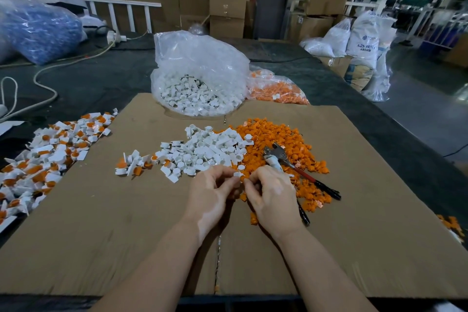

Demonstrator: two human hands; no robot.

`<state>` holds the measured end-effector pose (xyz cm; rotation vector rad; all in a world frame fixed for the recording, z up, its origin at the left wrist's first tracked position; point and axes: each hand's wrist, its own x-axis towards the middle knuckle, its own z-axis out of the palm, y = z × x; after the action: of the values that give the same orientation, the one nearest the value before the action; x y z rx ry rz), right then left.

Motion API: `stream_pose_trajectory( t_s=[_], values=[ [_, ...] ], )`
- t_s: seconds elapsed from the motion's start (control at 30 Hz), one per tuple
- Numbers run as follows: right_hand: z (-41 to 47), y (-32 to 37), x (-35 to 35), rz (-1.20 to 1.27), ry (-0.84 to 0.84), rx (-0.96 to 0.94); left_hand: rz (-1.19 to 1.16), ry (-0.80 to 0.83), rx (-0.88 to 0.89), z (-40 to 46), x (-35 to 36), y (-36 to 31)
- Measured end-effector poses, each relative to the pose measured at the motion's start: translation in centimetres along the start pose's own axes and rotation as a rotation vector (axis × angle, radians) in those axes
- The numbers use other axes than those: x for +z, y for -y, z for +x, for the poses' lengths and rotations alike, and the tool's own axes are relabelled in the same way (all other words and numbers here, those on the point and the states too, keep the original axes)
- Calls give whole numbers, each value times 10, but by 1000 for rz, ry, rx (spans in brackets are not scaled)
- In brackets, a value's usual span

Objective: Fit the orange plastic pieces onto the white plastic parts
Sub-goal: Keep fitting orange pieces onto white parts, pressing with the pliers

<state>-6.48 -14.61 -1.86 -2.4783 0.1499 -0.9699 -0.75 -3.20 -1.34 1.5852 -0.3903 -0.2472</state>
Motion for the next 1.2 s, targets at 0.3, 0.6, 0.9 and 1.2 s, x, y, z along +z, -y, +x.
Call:
stream_pose_trajectory(
  t_s=[0.3,0.6,0.9,1.2],
  values=[
    [0,0,0,7,31,-7,-2,-13,-23,2,0,4],
    [0,2,-3,14,5,-57,-47,-31,-34,5,-1,7],
    [1,3,-4,6,11,-105,-1,-31,-20,6,-1,9],
    [1,3,-4,15,8,-111,48,-59,8,6,-2,8]
  ],
)
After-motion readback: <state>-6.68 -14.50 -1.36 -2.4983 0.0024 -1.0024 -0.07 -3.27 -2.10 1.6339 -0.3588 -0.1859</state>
